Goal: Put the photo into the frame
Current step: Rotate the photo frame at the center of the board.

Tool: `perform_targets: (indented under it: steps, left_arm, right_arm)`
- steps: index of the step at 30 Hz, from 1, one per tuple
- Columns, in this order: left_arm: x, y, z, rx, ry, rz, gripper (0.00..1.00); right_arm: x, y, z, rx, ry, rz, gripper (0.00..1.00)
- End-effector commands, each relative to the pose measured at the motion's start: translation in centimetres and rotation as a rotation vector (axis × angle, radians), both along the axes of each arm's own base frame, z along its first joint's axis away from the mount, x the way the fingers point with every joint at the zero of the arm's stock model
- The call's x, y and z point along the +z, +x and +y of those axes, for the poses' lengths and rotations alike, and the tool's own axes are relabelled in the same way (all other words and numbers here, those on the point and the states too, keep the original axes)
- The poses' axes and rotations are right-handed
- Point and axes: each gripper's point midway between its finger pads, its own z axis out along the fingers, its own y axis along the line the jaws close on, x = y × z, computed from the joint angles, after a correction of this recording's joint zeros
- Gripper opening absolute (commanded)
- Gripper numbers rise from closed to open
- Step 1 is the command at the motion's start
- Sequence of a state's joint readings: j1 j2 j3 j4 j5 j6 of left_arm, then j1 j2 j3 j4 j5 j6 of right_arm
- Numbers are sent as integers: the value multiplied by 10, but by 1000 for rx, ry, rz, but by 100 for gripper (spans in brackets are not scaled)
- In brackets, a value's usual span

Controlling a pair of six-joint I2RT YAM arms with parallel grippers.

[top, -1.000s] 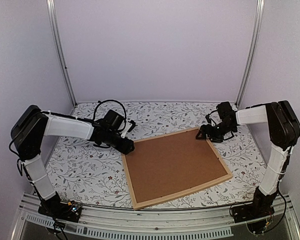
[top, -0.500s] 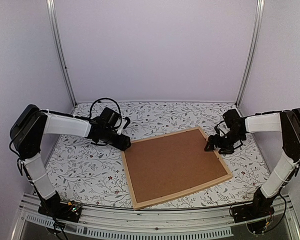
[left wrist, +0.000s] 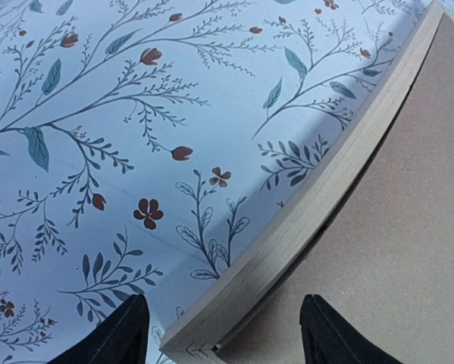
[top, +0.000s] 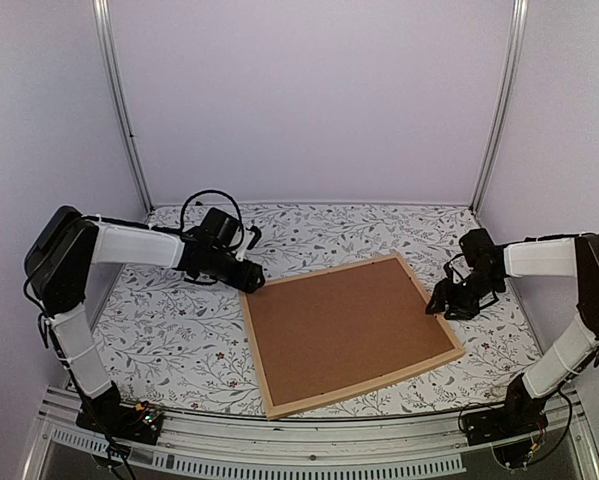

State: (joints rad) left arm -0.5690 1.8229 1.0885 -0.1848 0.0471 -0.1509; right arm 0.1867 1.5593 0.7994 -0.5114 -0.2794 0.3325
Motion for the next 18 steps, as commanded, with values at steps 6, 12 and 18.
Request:
perform_targets:
  steps: [6,12,18]
  left_arm:
    - [-22,8,-8,-25,-21,80,71]
    - [-25,-5,-12,-63,-84,134,70]
    - [-20,-33,-15,-93,-177,173,68]
  right_arm:
    - [8,28,-4,6,-2,-49,36]
    - [11,62,5,62,5,-93,27]
    - [13,107,18,106,33,-131,22]
